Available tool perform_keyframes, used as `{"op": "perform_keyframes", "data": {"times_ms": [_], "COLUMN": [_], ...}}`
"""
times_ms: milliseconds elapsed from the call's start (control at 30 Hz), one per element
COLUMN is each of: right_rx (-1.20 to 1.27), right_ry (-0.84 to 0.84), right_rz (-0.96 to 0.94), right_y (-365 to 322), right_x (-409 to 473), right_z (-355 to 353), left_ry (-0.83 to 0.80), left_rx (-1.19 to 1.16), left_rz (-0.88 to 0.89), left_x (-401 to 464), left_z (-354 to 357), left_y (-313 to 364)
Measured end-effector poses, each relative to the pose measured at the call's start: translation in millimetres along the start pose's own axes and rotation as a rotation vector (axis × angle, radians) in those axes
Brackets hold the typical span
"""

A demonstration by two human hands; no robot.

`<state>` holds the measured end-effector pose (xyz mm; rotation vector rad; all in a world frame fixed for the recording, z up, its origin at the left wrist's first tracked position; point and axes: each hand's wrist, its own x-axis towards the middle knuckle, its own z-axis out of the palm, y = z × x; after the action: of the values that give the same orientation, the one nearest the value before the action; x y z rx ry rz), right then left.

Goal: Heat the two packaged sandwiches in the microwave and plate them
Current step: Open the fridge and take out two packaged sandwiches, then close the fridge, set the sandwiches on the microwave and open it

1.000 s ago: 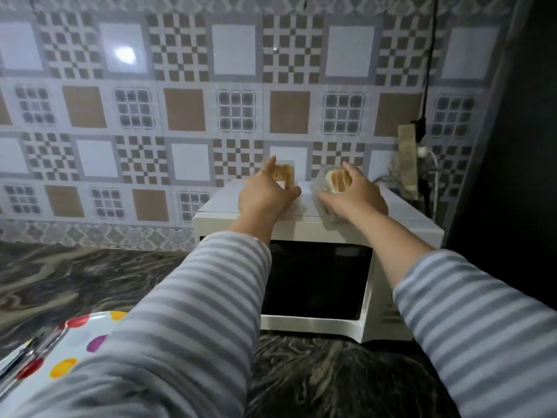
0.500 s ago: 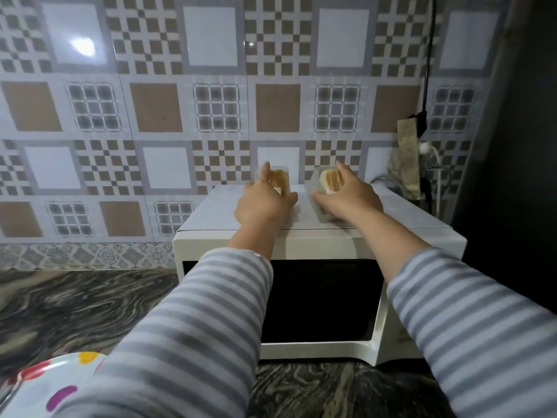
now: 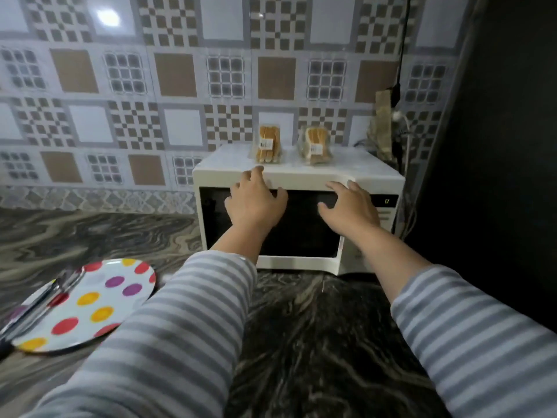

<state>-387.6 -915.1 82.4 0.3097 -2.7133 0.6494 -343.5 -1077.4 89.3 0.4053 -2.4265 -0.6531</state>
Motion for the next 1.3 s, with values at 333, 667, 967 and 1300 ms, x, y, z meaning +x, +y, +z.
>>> {"op": "perform_keyframes", "data": {"times_ms": [333,667,967,1300], "right_rx": [0.002,-0.051,-0.107,-0.083], "right_ry": [-0.245,-0.319,-0.251,-0.204], "right_rz": [0.144,0.392,0.571,0.981], "right_y": [37.2,64.2,117.8,263.6], "right_x": [-188.4,-360.1,-475.7,-640.5], "right_z": [26.3,-7.5,-69.0,-160.3], "left_ry": [-0.455,-0.725,-0.903,-1.217], "left_rx": [0.030,0.043,0.039,0.054], "left_rz": [-0.039,0.156,0.332,0.740], "left_x": [-187.2,-325.1,-423.0,-589.7], "left_z": [-7.6,-25.4,-16.0,37.5], "left_y": [-19.9,-18.2,45.3,193.4]}}
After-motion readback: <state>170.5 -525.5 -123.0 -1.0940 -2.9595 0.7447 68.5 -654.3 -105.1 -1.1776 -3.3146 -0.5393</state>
